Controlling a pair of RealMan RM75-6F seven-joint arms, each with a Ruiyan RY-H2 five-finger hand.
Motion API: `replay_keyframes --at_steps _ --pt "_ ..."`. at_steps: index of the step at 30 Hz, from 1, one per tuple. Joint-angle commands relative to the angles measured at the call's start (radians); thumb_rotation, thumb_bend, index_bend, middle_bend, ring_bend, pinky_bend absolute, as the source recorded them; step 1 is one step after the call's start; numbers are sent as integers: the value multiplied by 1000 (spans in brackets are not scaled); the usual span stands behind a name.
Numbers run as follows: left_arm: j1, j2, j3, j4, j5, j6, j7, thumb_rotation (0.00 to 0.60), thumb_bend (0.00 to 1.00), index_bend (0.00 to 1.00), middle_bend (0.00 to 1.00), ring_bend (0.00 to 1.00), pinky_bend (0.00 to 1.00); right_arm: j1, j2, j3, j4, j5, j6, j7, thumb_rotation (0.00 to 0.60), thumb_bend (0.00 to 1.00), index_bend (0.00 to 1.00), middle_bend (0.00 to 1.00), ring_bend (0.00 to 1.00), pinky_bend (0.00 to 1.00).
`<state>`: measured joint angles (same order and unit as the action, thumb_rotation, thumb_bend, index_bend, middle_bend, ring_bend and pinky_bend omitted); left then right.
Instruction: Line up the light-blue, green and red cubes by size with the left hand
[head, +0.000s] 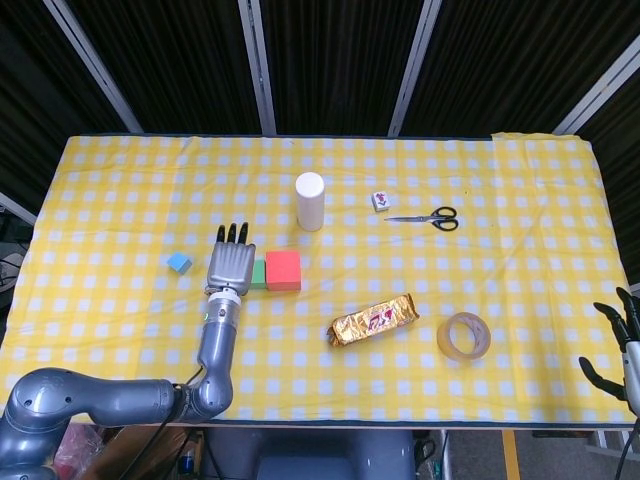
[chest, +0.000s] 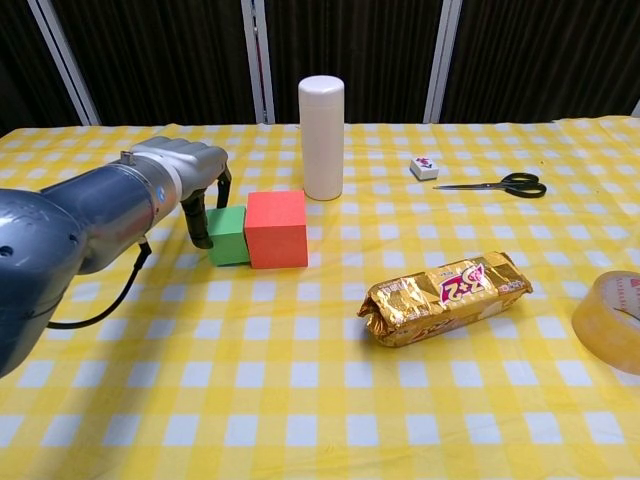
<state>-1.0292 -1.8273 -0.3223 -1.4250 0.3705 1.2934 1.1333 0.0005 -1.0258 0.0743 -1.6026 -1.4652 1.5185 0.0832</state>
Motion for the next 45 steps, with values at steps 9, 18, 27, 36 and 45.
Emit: replay_keyframes --at_steps 9,18,27,36,45 --pt "-1 -10 -1 15 2 -5 0 600 401 505 0 0 0 1 0 1 1 3 -3 0 600 317 193 0 17 0" --pt "-4 -17 -8 20 5 -4 2 600 401 493 0 0 0 0 1 1 1 4 -2 3 600 317 193 0 18 0" --pt "-3 -22 -5 26 2 -5 10 600 401 467 0 0 0 0 3 1 1 5 -4 6 600 318 193 0 18 0" --pt "-4 -23 -4 23 -1 4 27 600 401 395 0 0 0 0 6 0 -1 6 -7 10 600 317 193 0 17 0" --pt "-4 -22 -3 17 -5 4 39 600 390 311 0 0 0 0 7 1 -2 7 -7 9 600 317 193 0 17 0"
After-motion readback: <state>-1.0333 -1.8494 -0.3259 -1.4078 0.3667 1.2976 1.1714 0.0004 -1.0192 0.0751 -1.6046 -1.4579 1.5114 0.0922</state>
